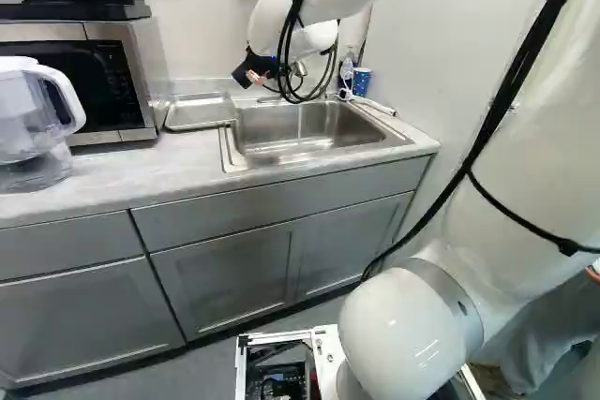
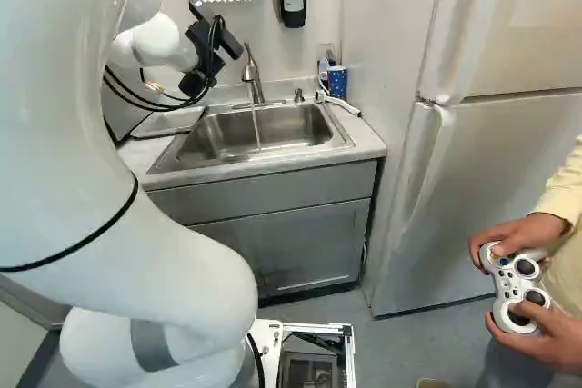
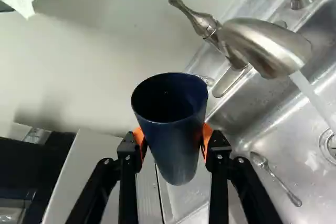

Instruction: Rinse the cup and place it in the tray

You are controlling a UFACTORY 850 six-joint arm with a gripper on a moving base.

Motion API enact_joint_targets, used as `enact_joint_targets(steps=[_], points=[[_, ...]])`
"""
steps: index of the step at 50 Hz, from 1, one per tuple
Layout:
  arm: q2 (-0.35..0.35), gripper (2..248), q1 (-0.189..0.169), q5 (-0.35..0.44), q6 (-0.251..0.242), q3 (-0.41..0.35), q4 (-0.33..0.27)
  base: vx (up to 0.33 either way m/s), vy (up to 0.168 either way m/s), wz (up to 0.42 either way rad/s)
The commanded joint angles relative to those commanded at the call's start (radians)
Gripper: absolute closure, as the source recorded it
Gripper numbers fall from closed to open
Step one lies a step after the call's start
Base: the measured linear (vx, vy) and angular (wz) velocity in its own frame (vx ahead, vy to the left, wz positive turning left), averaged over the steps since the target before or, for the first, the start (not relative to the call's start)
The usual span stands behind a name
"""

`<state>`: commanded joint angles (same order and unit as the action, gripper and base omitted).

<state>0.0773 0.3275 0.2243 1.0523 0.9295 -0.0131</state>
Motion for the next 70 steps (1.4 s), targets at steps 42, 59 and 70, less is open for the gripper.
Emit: enact_joint_targets(steps=[42,59,70], points=[[0.0,128,0.0,0.0,0.442,0.0,0.0,0.0,0.0,0.0],[0.0,128,0.0,0.0,0.621,0.0,0.0,0.0,0.0,0.0],[0.0,128,0.0,0.0,0.736,0.0,0.0,0.0,0.0,0.0]])
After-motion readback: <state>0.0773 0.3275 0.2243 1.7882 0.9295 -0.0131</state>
